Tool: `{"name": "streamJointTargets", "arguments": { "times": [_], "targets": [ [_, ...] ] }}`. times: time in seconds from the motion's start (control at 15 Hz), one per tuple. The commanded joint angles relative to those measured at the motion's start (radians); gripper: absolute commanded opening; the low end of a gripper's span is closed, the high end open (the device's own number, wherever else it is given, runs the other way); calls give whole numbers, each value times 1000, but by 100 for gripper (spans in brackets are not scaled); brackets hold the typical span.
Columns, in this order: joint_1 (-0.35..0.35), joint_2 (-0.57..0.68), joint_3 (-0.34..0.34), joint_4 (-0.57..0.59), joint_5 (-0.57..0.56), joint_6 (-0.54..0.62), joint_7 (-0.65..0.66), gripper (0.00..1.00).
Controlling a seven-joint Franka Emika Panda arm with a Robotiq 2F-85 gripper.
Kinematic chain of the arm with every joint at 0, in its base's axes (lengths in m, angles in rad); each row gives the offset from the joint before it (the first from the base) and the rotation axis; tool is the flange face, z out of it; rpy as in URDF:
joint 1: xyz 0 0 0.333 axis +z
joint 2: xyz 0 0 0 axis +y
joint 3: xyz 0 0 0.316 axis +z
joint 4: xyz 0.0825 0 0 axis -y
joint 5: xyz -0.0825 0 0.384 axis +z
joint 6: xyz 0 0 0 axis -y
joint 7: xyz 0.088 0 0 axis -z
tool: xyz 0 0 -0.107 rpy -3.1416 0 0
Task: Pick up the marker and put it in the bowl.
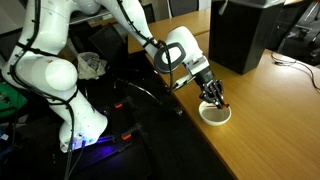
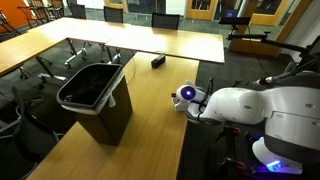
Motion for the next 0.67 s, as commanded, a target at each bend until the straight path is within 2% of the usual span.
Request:
{"name": "streamJointTargets", "arguments": {
  "times": [0.0, 0.13, 0.4, 0.47, 0.6],
  "targets": [
    [42, 63, -25, -9, 65, 8, -16, 50],
    [62, 56, -46, -20, 76, -6, -36, 65],
    [26, -166, -47, -52, 43, -90, -212, 95],
    [33, -200, -62, -58, 38, -118, -251, 99],
    [51, -261, -97, -60, 23, -207, -324, 100]
  ]
}}
